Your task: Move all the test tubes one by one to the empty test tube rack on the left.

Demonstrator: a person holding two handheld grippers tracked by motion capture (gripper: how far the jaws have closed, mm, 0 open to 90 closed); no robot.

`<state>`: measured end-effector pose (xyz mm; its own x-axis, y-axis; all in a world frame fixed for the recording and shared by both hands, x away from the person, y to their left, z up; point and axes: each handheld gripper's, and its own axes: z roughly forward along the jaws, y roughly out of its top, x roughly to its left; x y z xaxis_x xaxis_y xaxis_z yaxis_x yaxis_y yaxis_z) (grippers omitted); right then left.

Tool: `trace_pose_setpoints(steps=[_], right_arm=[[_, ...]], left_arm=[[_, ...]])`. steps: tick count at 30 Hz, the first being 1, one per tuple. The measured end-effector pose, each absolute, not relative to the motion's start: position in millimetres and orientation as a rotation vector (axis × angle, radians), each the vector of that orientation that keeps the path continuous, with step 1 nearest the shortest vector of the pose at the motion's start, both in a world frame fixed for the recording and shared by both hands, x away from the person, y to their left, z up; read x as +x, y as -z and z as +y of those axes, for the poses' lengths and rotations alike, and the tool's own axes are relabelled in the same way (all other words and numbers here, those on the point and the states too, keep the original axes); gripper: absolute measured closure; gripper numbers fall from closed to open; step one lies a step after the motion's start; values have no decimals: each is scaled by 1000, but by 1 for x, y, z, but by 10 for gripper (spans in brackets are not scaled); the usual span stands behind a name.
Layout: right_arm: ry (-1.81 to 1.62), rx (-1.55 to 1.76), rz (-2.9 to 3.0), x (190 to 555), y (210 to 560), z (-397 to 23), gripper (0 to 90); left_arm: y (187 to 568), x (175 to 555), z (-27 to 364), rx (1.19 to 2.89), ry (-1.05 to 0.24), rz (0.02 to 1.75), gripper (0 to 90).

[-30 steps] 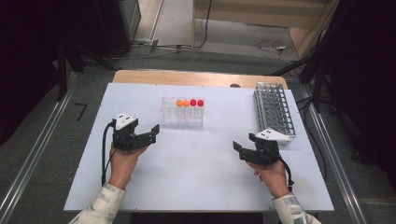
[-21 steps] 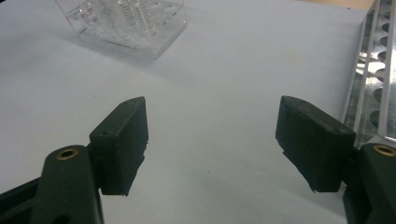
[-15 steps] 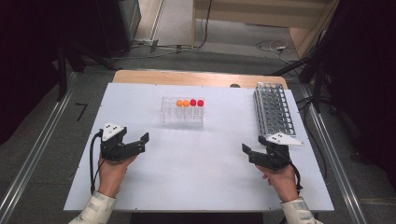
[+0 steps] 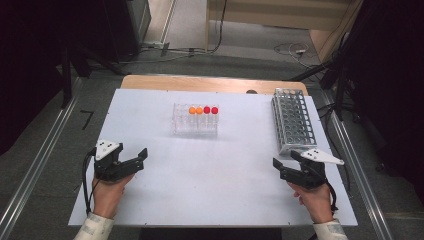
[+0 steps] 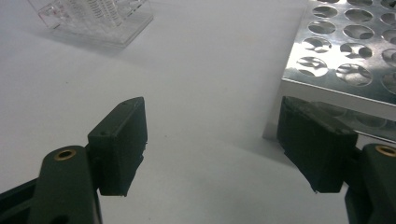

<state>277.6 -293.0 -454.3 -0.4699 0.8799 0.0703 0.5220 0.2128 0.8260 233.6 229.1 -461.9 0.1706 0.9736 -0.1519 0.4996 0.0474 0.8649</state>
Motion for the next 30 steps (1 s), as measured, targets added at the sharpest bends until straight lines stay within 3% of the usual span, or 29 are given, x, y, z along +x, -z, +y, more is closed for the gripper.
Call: trace_pose_setpoints(steps=[30], right_arm=[[-1109, 1376, 2002, 260, 460, -337, 228]], left_arm=[[472, 200, 254, 1571, -724, 1513, 146]])
